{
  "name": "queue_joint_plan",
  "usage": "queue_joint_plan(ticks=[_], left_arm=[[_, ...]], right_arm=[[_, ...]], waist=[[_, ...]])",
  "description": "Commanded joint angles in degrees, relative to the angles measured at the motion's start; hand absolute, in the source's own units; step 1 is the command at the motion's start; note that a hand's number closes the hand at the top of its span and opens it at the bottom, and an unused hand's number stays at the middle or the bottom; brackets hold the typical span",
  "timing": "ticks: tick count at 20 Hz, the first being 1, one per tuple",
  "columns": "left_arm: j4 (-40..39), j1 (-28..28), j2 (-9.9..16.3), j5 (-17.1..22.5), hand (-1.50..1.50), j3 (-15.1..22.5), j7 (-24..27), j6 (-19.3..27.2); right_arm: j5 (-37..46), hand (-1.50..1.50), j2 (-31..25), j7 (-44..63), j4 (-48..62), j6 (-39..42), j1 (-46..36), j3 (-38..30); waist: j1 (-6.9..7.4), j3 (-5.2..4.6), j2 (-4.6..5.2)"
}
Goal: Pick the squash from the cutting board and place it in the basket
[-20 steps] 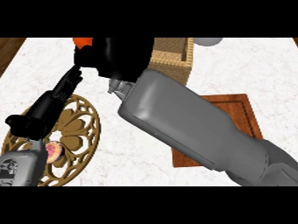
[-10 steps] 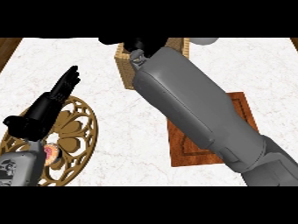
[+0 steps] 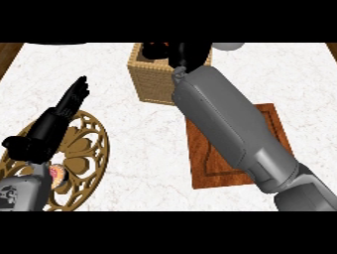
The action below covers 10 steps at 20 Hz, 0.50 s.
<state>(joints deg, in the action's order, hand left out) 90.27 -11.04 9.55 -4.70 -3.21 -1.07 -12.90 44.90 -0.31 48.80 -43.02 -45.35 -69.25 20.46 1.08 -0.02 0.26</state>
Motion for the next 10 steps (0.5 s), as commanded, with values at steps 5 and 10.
queue_joint_plan(ticks=[5,10], left_arm=[[-3.3,-1.4,1.4,0.9,0.0,-2.2,2.0,-1.1],[2.9,0.0,-0.5,1.2,0.0,0.0,-3.0,-0.7]], right_arm=[[1.3,1.5,-1.3,-6.5,5.2,-11.5,1.0,-6.1],[-2.2,-1.5,0.1,-14.6,7.3,-11.0,0.9,-9.1]], waist=[[-0.28,0.0,0.14],[0.18,0.02,0.03]])
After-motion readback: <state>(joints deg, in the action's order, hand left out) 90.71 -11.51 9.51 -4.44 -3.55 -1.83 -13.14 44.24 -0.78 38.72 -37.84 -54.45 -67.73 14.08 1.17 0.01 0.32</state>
